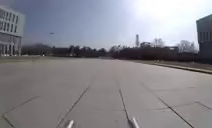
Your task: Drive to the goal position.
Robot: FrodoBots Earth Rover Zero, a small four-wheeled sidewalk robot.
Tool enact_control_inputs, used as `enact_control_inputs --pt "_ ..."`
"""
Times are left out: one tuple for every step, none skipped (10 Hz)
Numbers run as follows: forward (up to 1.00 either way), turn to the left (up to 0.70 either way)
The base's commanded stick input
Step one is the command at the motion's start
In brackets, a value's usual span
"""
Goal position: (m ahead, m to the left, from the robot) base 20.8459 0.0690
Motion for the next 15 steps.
enact_control_inputs --pt "1.0 -0.27" --pt "1.0 -0.27" --pt "1.0 -0.27" --pt "1.0 -0.27" --pt "1.0 -0.07" --pt "1.0 0.0" --pt "1.0 -0.12" --pt "1.0 -0.27" --pt "1.0 -0.27" --pt "1.0 -0.24" --pt "1.0 -0.08" --pt "1.0 0.0" --pt "1.0 0.0" --pt "1.0 0.0" --pt "1.0 0.0"
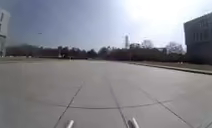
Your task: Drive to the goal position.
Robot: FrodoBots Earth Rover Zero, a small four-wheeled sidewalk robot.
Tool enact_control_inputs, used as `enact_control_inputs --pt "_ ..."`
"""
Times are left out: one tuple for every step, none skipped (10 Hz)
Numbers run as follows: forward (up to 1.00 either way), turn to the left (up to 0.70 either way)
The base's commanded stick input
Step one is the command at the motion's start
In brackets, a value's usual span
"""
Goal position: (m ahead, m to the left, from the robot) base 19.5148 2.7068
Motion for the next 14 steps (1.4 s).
enact_control_inputs --pt "1.0 0.0" --pt "1.0 0.0" --pt "1.0 0.0" --pt "1.0 0.0" --pt "1.0 0.0" --pt "1.0 0.0" --pt "1.0 0.0" --pt "1.0 0.0" --pt "1.0 0.0" --pt "1.0 0.0" --pt "1.0 0.0" --pt "1.0 0.0" --pt "1.0 0.0" --pt "1.0 0.0"
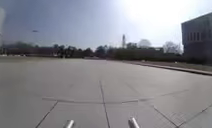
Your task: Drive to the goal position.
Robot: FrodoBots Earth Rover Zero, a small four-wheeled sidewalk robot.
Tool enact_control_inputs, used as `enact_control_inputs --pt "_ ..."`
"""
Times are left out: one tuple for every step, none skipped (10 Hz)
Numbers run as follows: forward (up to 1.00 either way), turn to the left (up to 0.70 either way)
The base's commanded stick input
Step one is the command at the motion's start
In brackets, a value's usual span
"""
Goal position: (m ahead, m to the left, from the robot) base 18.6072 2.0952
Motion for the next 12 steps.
enact_control_inputs --pt "1.0 0.0" --pt "1.0 0.0" --pt "1.0 0.0" --pt "1.0 0.0" --pt "1.0 0.22" --pt "1.0 0.27" --pt "1.0 0.27" --pt "1.0 0.23" --pt "1.0 0.0" --pt "1.0 0.0" --pt "1.0 0.0" --pt "1.0 0.0"
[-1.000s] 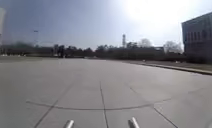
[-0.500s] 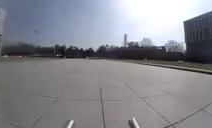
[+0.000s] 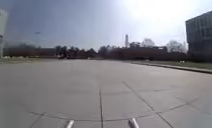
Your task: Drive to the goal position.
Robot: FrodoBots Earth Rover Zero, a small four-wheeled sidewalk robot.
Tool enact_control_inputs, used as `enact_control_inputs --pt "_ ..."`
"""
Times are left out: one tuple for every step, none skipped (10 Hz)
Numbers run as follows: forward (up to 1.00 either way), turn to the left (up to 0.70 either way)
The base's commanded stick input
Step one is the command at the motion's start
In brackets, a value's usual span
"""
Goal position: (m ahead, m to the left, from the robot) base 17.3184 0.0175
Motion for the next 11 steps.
enact_control_inputs --pt "1.0 0.0" --pt "1.0 0.0" --pt "1.0 0.0" --pt "1.0 0.0" --pt "1.0 0.0" --pt "1.0 0.0" --pt "1.0 0.0" --pt "1.0 0.0" --pt "1.0 0.0" --pt "1.0 0.0" --pt "1.0 0.0"
